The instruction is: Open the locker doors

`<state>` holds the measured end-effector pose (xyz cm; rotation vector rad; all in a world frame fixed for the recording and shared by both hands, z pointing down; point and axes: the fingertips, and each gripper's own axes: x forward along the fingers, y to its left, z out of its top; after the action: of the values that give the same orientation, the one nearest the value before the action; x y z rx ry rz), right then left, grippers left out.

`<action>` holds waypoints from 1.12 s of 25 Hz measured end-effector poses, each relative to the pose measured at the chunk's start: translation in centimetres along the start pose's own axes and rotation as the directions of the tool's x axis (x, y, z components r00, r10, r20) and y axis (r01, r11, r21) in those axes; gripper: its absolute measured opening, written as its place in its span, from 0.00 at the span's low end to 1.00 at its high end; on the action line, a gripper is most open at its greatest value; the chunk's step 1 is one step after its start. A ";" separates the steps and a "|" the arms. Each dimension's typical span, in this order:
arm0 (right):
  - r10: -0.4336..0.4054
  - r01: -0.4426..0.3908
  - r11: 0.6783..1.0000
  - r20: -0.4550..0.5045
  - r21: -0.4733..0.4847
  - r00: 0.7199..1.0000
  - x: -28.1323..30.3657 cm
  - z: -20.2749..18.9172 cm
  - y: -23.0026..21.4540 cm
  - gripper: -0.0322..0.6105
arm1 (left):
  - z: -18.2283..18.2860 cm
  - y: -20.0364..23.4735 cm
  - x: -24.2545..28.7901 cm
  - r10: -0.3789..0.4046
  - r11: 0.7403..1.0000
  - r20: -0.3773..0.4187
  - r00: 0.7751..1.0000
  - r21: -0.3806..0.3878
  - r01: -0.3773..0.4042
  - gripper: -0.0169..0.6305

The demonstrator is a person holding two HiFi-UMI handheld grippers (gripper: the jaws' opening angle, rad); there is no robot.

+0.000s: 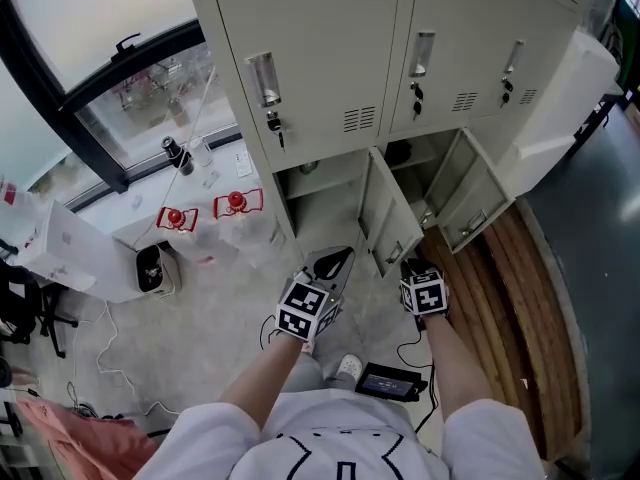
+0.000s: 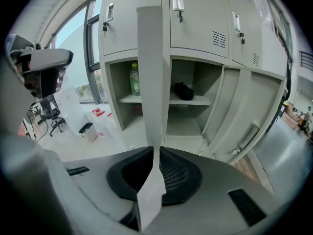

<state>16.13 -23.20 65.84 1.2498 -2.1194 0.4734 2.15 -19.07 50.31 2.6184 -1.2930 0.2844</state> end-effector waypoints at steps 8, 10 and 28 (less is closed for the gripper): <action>0.027 -0.021 0.999 0.183 -0.034 0.983 -7.4 6.7 -0.4 0.20 | 5.3 2.9 -1.4 0.025 1.000 0.084 0.996 -0.004 -0.025 0.05; 0.017 -0.005 0.999 0.237 -0.051 0.971 -9.3 9.2 -0.7 0.21 | 7.1 3.8 -1.5 0.027 1.000 0.108 0.994 -0.002 -0.027 0.05; 0.266 -0.102 0.952 0.610 -0.289 0.747 -15.6 37.8 12.7 0.21 | 20.7 12.3 -6.8 0.135 0.974 0.287 0.948 0.135 -0.180 0.05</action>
<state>-1.99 -28.97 27.50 1.1645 -2.7948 -0.1838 -10.10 -26.77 29.88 2.7688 -1.6387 0.0460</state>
